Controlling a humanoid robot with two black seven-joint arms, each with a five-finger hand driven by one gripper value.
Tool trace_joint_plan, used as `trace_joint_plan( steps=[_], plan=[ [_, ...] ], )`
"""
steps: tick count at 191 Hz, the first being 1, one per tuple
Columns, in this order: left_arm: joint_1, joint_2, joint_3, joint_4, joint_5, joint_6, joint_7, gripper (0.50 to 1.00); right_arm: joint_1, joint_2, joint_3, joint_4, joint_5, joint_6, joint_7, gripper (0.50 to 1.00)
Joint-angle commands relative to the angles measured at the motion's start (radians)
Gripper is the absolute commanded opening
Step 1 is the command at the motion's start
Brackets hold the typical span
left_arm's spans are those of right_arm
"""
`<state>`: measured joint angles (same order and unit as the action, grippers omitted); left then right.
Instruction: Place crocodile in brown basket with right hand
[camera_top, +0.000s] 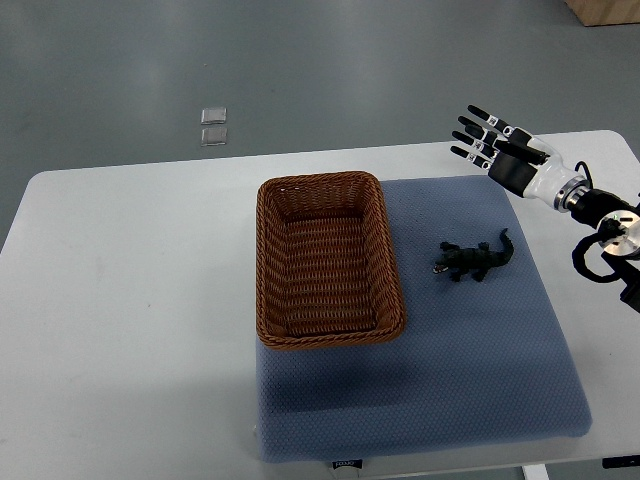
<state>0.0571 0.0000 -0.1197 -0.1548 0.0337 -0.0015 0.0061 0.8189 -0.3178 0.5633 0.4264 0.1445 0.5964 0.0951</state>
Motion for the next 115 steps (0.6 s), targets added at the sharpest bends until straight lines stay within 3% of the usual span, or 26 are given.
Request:
trace_joint_plan(
  steps=[1,115],
  plan=[
    [0.004,0.000,0.000,0.001,0.000,0.002,0.002,1.000,-0.001,-0.001,-0.002,0.000,0.000,0.002,0.000,0.932],
    [-0.009,0.000,0.003,-0.002,0.000,0.000,0.000,1.000,0.008,-0.014,-0.017,0.002,-0.099,-0.015,0.003,0.932]
  ],
)
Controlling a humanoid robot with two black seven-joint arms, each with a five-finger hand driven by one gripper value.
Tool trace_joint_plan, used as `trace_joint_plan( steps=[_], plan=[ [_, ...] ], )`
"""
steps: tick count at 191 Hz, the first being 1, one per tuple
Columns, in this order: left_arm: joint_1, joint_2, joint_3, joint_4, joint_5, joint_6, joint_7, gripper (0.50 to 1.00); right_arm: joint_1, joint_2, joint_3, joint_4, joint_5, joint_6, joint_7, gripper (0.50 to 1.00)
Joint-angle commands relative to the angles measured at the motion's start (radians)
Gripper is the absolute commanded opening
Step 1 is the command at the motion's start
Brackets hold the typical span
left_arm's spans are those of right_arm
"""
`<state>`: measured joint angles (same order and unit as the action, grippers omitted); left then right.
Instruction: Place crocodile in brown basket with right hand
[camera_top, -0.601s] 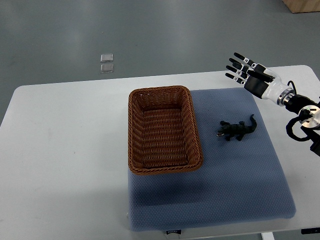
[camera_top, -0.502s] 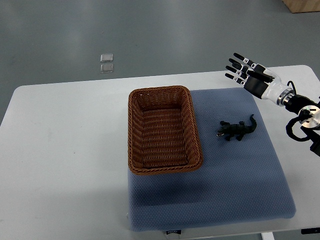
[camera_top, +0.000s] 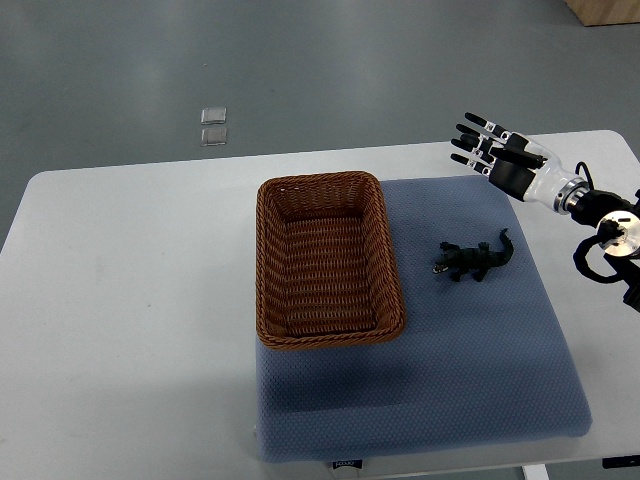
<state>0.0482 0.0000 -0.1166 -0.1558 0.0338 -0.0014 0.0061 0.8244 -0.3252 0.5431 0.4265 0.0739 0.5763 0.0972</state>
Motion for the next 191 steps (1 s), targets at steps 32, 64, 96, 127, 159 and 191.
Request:
trace_joint_plan(
  steps=[32,64,96,127,159,191],
  plan=[
    [-0.001,0.000,0.000,-0.001,0.000,0.000,0.000,1.000,0.032,-0.006,0.000,0.005,-0.049,0.016,0.001,0.934],
    [-0.001,0.000,0.000,-0.001,0.000,0.000,0.000,1.000,0.059,-0.012,0.005,0.005,-0.175,0.035,0.016,0.932],
    [-0.001,0.000,0.000,-0.001,0.000,0.000,0.000,1.000,0.074,-0.041,0.001,0.005,-0.264,0.035,0.082,0.932],
    [-0.001,0.000,0.000,-0.001,0.000,0.000,0.000,1.000,0.102,-0.051,0.001,0.008,-0.450,0.035,0.156,0.934],
    [-0.001,0.000,0.000,-0.001,0.000,0.000,0.000,1.000,0.130,-0.052,0.001,0.029,-0.701,0.035,0.274,0.932],
    [-0.001,0.000,0.000,-0.001,0.000,0.000,0.000,1.000,0.136,-0.097,0.003,0.121,-0.879,0.035,0.334,0.930]
  ],
)
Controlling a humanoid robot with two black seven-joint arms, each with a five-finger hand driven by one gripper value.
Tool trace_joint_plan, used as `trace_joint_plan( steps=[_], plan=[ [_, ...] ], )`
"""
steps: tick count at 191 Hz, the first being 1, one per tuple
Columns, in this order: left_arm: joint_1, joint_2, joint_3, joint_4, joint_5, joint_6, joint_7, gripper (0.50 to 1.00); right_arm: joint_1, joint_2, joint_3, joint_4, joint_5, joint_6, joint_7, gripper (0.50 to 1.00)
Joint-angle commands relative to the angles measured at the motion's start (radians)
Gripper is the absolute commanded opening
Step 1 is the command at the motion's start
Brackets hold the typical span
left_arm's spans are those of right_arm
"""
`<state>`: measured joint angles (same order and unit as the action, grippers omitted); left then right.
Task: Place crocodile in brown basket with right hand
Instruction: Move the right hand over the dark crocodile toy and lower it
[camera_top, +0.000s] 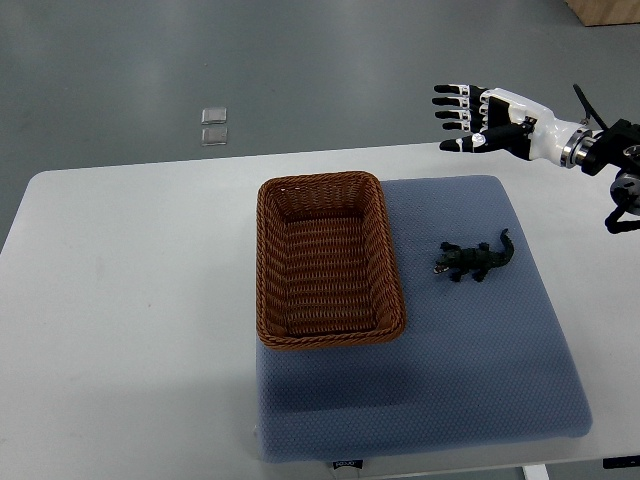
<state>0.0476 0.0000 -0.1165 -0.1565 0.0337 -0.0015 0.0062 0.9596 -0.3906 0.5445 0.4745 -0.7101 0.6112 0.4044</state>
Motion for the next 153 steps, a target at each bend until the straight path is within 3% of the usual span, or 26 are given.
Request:
trace_joint_plan(
  steps=[1,23,55,101,153],
  plan=[
    [0.000,0.000,0.000,0.000,0.000,0.000,0.000,1.000,0.001,-0.036,0.002,0.088,-0.104,0.000,0.028,0.932],
    [0.000,0.000,0.000,0.000,0.000,0.000,0.000,1.000,-0.022,-0.100,0.003,0.279,-0.213,0.000,0.030,0.930],
    [0.000,0.000,0.000,0.000,0.000,0.000,0.000,1.000,-0.059,-0.123,0.003,0.469,-0.505,-0.137,0.030,0.930],
    [0.000,0.000,0.000,0.000,0.000,0.000,0.000,1.000,-0.059,-0.162,-0.001,0.498,-0.845,-0.209,0.080,0.930],
    [0.000,0.000,0.000,0.000,0.000,0.000,0.000,1.000,-0.005,-0.238,-0.124,0.500,-0.947,-0.237,0.096,0.930]
  ],
)
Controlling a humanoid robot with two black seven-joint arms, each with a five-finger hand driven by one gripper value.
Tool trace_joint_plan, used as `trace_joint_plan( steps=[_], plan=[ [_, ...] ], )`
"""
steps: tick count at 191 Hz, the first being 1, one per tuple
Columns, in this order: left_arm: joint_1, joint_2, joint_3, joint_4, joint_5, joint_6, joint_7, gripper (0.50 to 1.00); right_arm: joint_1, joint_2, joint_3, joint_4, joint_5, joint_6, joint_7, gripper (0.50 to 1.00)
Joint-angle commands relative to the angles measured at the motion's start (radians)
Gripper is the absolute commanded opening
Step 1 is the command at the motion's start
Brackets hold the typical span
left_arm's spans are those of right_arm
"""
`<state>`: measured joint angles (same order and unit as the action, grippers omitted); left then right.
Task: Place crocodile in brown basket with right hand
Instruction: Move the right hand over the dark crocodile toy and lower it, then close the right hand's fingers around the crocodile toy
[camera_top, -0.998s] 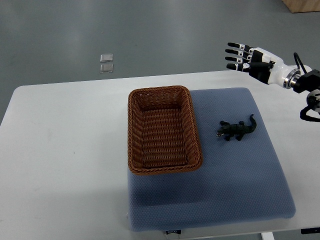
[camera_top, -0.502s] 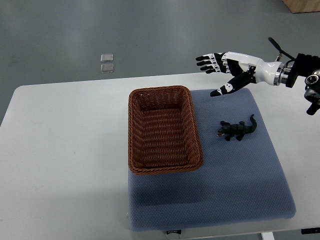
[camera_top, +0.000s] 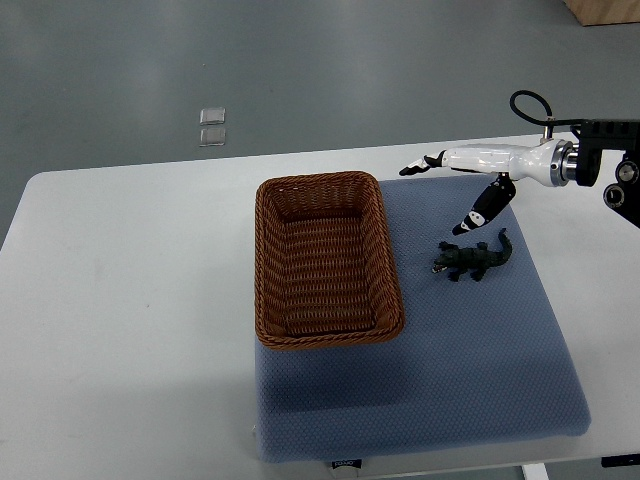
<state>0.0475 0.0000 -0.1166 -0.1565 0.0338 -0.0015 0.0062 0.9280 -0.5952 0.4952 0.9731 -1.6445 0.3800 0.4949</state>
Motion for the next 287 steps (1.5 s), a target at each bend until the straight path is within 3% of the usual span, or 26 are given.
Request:
trace_joint_plan(
  steps=[1,37,67,148,214,287],
  plan=[
    [0.000,0.000,0.000,0.000,0.000,0.000,0.000,1.000,0.029,-0.037,-0.084,0.001,-0.012,-0.009,0.005,0.930],
    [0.000,0.000,0.000,0.000,0.000,0.000,0.000,1.000,0.048,-0.044,-0.221,-0.001,-0.012,-0.061,0.033,0.930],
    [0.000,0.000,0.000,0.000,0.000,0.000,0.000,1.000,0.048,-0.044,-0.310,-0.001,-0.018,-0.162,0.033,0.930],
    [0.000,0.000,0.000,0.000,0.000,0.000,0.000,1.000,0.048,-0.043,-0.405,-0.025,-0.066,-0.306,0.030,0.930],
    [0.000,0.000,0.000,0.000,0.000,0.000,0.000,1.000,0.048,-0.023,-0.469,-0.137,-0.118,-0.409,0.030,0.928],
    [0.000,0.000,0.000,0.000,0.000,0.000,0.000,1.000,0.081,-0.020,-0.471,-0.090,-0.103,-0.403,0.036,0.928]
  ],
)
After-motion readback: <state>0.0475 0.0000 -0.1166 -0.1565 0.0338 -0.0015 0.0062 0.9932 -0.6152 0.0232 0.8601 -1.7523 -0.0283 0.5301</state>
